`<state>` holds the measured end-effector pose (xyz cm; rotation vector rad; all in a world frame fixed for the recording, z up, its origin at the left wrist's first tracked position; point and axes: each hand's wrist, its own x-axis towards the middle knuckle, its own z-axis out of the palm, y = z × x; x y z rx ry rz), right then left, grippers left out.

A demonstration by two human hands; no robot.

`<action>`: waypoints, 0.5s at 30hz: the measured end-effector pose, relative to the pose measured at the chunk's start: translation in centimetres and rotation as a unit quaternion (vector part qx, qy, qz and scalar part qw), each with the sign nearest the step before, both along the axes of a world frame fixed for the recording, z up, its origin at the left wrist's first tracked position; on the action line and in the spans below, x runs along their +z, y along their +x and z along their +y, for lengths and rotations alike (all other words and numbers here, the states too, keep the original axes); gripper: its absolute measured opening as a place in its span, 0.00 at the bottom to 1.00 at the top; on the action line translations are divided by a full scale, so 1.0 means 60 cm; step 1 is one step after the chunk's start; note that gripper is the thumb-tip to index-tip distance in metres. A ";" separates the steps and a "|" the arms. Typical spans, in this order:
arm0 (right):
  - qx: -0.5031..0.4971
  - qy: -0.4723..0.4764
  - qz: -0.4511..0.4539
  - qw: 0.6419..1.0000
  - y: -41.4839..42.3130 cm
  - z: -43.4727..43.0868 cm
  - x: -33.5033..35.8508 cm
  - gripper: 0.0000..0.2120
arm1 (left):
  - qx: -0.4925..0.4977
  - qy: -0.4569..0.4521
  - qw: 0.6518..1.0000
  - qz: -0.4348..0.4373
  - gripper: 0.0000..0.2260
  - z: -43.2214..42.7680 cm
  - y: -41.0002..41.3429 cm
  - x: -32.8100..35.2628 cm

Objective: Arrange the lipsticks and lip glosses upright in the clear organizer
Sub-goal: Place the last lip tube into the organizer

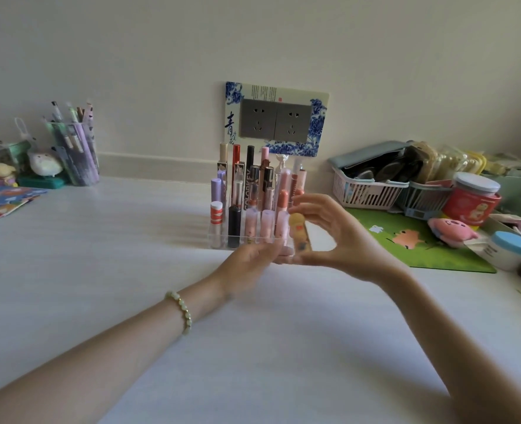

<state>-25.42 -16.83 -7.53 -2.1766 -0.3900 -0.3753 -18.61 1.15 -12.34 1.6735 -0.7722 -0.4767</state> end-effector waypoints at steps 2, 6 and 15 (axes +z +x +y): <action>0.015 -0.022 -0.027 0.999 0.003 0.027 -0.002 0.38 | -0.003 -0.032 0.998 0.060 0.21 0.003 0.000 0.011; 0.006 -0.035 -0.056 0.998 0.006 0.045 -0.011 0.37 | 0.006 -0.109 0.987 0.118 0.15 0.009 0.004 0.018; -0.073 0.029 -0.029 0.997 0.017 0.043 -0.012 0.11 | 0.044 -0.064 0.996 0.038 0.17 0.008 0.013 0.005</action>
